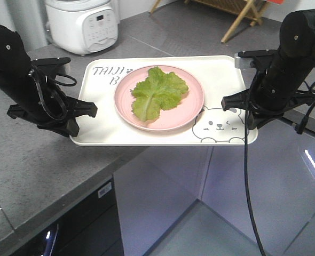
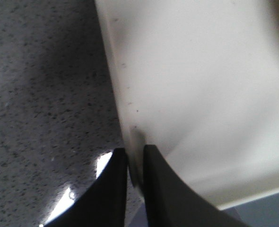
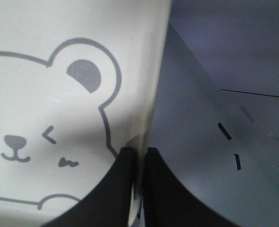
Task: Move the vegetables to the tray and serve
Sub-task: 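Hold the tray level with both grippers while the base turns away from the counter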
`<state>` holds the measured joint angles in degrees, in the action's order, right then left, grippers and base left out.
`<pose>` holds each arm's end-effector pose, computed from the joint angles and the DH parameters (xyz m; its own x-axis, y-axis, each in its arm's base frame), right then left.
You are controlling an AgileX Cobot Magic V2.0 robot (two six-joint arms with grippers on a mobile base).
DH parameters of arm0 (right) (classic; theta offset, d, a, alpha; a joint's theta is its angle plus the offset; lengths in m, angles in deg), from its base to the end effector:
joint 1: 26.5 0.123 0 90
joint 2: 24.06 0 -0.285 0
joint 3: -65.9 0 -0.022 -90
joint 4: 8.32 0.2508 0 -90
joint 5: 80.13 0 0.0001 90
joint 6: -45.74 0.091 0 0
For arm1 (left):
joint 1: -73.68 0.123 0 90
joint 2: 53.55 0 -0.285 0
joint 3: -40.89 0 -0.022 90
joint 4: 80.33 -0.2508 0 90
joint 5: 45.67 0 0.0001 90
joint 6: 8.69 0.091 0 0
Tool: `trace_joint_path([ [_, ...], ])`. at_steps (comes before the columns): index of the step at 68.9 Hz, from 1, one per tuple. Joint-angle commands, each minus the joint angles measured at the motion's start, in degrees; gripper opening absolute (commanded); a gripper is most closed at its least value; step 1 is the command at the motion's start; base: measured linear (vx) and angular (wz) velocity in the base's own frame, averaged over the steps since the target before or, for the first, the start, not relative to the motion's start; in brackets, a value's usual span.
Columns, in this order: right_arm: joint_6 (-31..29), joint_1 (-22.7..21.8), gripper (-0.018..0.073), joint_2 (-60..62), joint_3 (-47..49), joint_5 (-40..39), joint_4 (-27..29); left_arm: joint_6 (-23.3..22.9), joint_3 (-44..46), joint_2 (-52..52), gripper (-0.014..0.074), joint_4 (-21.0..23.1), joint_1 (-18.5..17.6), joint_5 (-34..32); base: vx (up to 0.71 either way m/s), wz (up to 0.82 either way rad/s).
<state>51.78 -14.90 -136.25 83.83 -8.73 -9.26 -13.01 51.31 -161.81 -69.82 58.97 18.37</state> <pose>0.3743 0.0754 0.3020 -0.9640 -0.0958 -0.2480 -0.1014 0.9948 0.0098 0.3533 -0.1082 0.2961 -0.9529 0.0913 -0.2893 0.1543 0.9669 -0.2031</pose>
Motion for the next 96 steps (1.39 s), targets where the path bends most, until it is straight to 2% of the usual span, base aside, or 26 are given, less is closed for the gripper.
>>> trace_joint_path([
  [1, -1.51, 0.34, -0.0008, 3.37, 1.56, -2.96, 1.32, 1.56, 2.22, 3.64, -0.0007, 4.24, -1.02, -2.74, -0.04, -0.29],
  [96, -1.51, 0.34, -0.0008, 3.37, 1.56, -2.96, 1.32, 1.56, 2.22, 3.64, -0.0007, 4.24, -1.02, -2.74, -0.04, -0.25],
])
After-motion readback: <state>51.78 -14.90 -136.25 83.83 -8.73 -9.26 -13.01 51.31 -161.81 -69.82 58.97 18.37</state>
